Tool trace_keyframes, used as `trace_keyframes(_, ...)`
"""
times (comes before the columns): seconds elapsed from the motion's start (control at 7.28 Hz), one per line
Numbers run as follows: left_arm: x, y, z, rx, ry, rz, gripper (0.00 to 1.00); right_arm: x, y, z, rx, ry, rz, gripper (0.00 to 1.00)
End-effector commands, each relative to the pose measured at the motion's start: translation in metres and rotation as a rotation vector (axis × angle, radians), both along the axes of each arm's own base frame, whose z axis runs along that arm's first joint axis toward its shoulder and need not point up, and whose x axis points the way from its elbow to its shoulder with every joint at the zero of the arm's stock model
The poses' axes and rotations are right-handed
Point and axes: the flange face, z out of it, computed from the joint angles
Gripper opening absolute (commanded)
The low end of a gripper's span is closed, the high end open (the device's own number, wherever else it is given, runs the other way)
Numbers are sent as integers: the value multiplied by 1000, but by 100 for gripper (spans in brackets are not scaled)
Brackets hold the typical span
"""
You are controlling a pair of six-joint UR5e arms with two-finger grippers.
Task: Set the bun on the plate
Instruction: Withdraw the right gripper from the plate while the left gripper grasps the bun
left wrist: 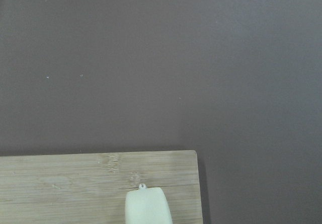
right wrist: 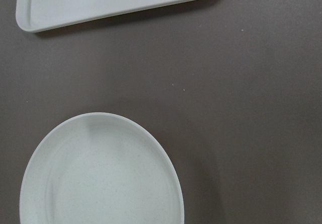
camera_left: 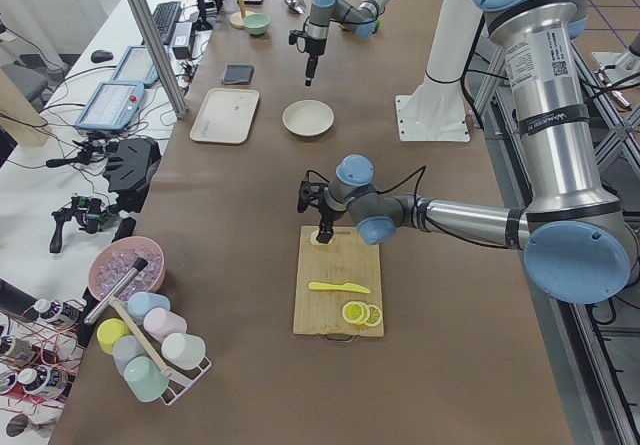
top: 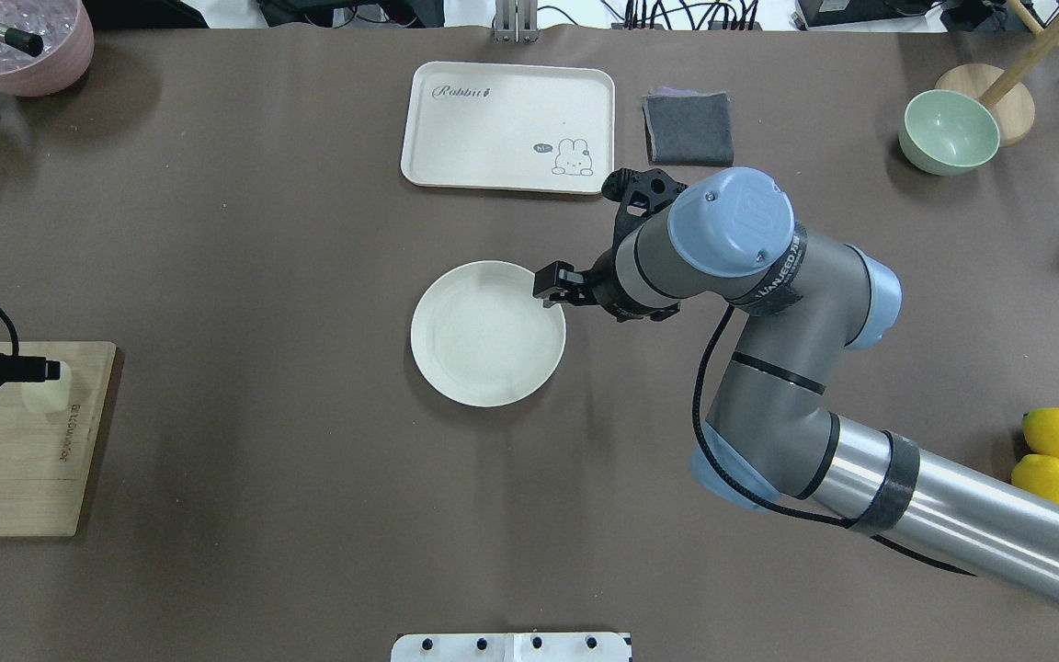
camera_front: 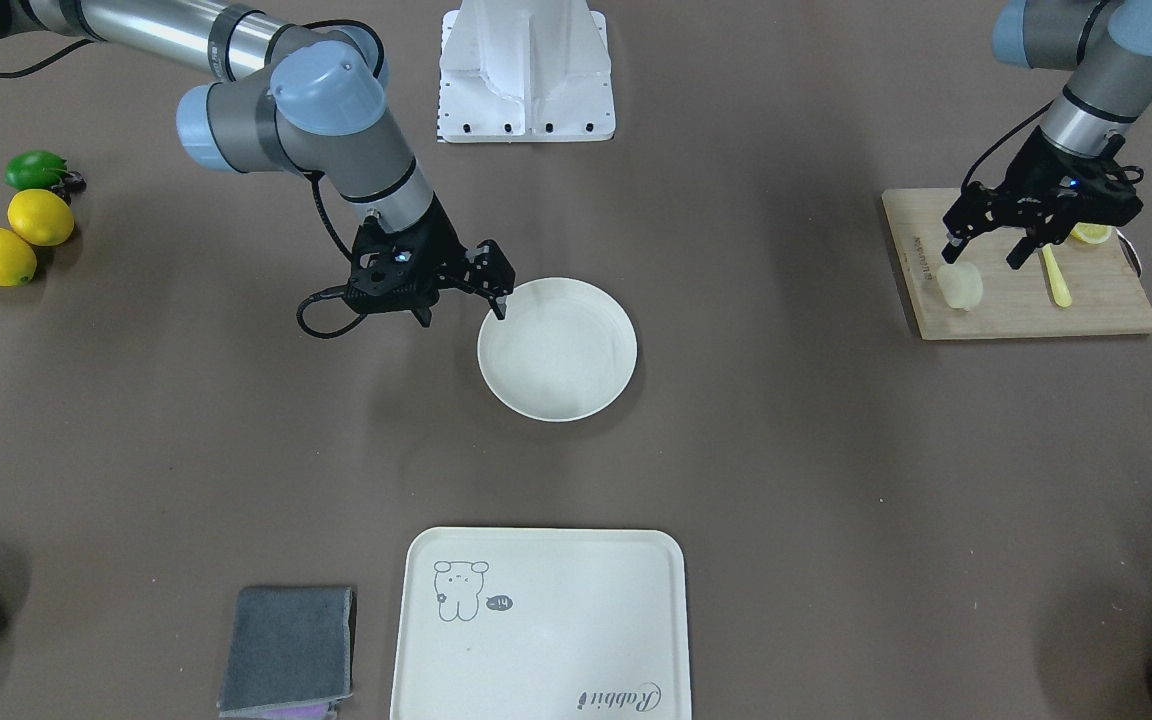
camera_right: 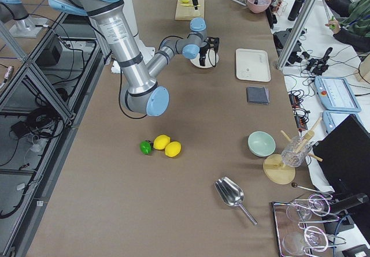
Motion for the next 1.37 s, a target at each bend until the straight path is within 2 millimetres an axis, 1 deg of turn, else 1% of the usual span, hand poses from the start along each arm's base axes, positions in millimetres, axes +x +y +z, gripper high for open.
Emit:
trace_keyframes(0.0,11,2,15,14,-50,-7,97,8,-5,3,-3,-1,9,99)
trace_keyframes(0.14,20,4,17,22,-59,4,97,15,-9,4,-4,0,19,100)
trace_keyframes(0.27,24,4,14,27,-53,10,88,22,-15,9,-12,3,24,99)
trace_keyframes(0.41,28,4,13,31,-52,14,57,24,-17,13,-20,8,23,99)
trace_keyframes(0.55,28,3,14,34,-54,17,54,24,-17,13,-19,6,23,99)
trace_keyframes(0.82,29,4,14,34,-54,20,54,28,-18,17,-24,11,28,99)
trace_keyframes(0.96,29,4,12,37,-51,20,46,31,-19,16,-21,7,33,100)
trace_keyframes(1.1,29,3,11,40,-51,21,29,33,-20,17,-22,8,36,99)
trace_keyframes(1.24,27,3,10,43,-51,19,0,35,-21,15,-20,6,39,99)
